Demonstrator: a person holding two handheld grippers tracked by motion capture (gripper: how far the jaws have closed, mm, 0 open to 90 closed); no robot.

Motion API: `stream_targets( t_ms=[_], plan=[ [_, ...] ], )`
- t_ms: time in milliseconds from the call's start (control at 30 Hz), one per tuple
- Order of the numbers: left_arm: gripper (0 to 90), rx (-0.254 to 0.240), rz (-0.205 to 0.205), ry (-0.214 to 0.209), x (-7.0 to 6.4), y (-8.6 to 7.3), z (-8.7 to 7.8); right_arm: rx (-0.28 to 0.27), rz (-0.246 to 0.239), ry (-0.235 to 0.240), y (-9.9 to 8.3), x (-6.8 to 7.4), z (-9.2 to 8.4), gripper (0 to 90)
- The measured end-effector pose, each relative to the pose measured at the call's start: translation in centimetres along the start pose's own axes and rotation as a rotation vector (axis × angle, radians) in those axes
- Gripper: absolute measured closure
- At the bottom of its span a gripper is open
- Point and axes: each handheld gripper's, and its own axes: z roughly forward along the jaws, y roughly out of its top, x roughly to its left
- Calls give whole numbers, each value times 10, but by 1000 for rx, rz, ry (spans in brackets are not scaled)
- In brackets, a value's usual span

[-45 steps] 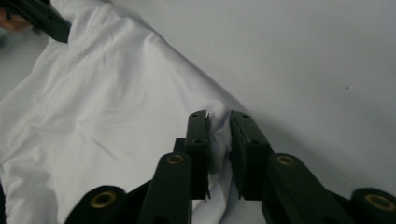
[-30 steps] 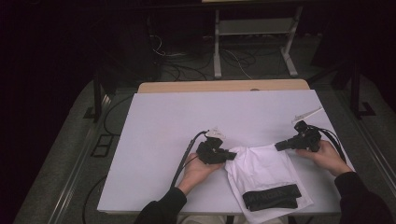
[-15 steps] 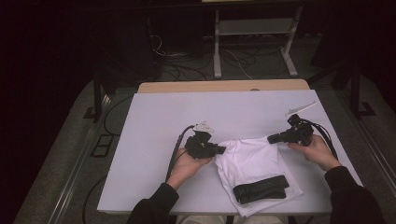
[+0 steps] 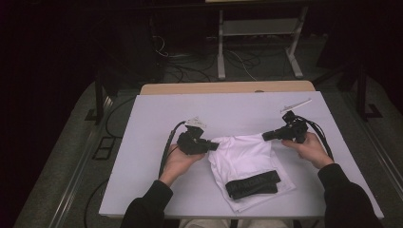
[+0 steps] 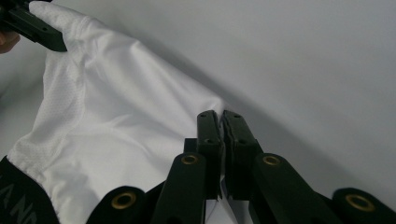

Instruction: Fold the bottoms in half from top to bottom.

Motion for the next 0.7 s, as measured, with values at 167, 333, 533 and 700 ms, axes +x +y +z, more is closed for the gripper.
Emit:
stream_targets(
  t_ms=[167,333,533,700],
  plan=[
    [830,5,-9,11,11,0,-6,-10,1,0,9,3,6,850],
    [830,0,-4,17,21,2,-13,-8,-3,1,17,6,12,850],
    [829,-6,-5,31,33,6,-20,-22,-8,5,25,9,16,850],
    [829,6,-1,40,44,13,-21,-44,0,-3,30,9,20,850]
  ],
)
